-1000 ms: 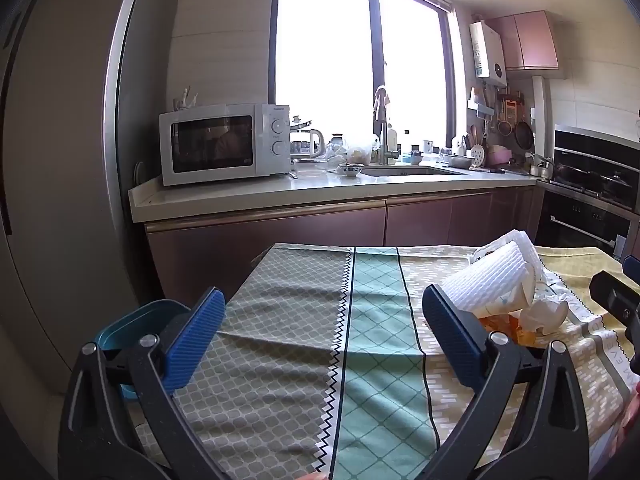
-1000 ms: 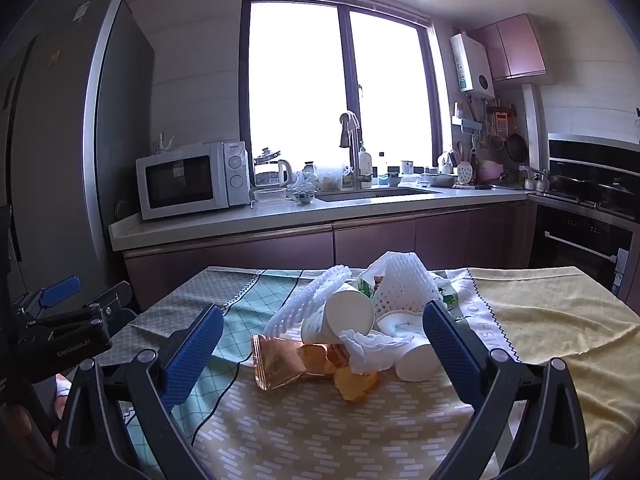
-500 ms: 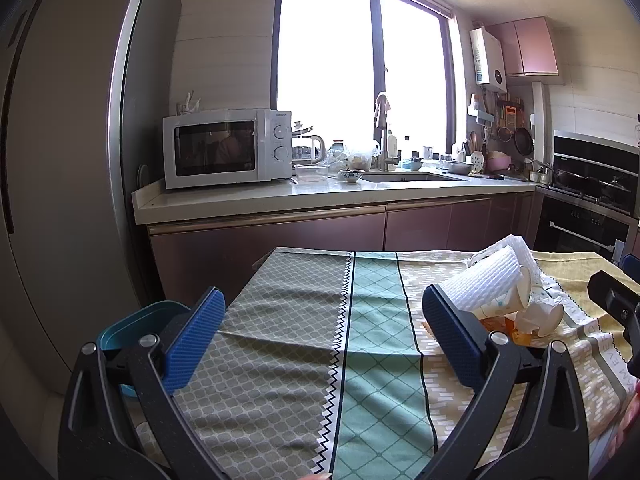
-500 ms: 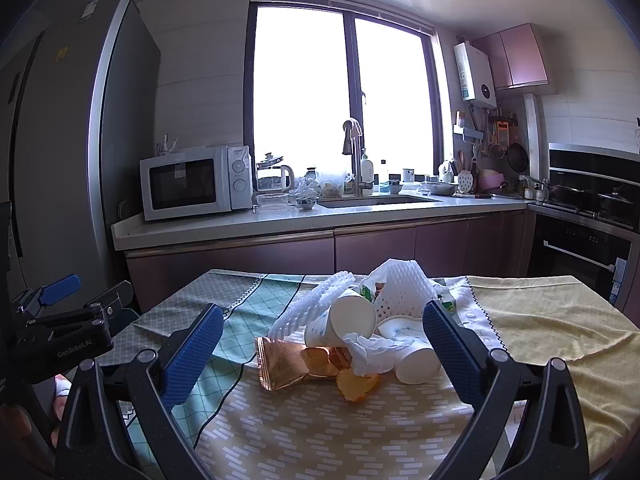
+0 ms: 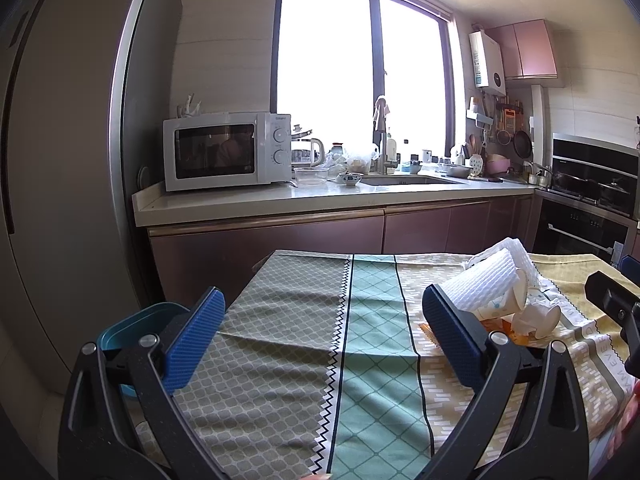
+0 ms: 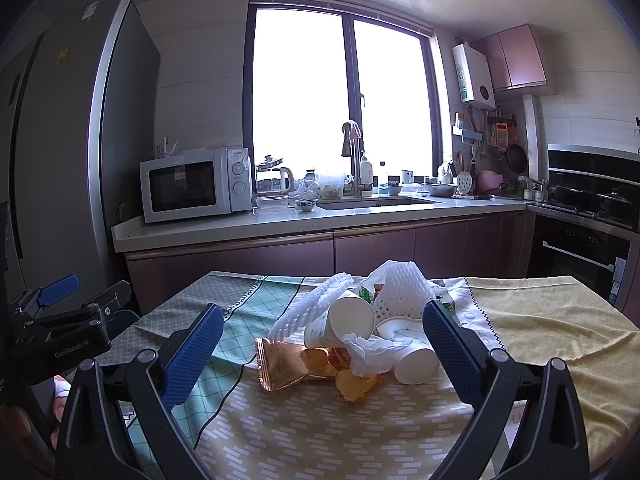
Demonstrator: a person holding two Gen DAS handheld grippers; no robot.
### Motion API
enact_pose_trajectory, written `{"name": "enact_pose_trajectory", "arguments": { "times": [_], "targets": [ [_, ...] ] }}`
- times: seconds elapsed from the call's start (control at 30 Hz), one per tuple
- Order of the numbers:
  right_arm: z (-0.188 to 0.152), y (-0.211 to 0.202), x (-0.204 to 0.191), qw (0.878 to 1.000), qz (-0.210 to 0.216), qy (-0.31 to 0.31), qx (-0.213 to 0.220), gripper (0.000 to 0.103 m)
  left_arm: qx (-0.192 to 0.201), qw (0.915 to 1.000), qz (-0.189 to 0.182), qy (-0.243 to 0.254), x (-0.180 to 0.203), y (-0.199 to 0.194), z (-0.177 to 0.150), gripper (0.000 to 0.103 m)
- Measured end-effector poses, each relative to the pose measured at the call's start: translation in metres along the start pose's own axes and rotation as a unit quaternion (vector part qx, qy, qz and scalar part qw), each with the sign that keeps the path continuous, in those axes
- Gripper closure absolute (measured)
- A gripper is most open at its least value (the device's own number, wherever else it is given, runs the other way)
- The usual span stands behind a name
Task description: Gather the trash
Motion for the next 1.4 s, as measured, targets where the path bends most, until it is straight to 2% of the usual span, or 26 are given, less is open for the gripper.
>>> {"name": "enact_pose_trajectory", "arguments": {
  "times": [1.4],
  "targets": [
    [-0.0023,0.007,0.0054,1.0,0.002,0.011,-0.003,0.007,0.0,1.0,0.001,-0.001,0.0012,-0.0011,-0.0008,0.006]
  ]
}}
Point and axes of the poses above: each gripper's, at about its wrist camera, not at the fingertips, and y roughly the way its jaws point, x to its right, z to its top, the point moved 1 cm from there along y, roughly the way its jaws point, and after that the axes turned 4 degrees about -z, right-handed, at the moved point
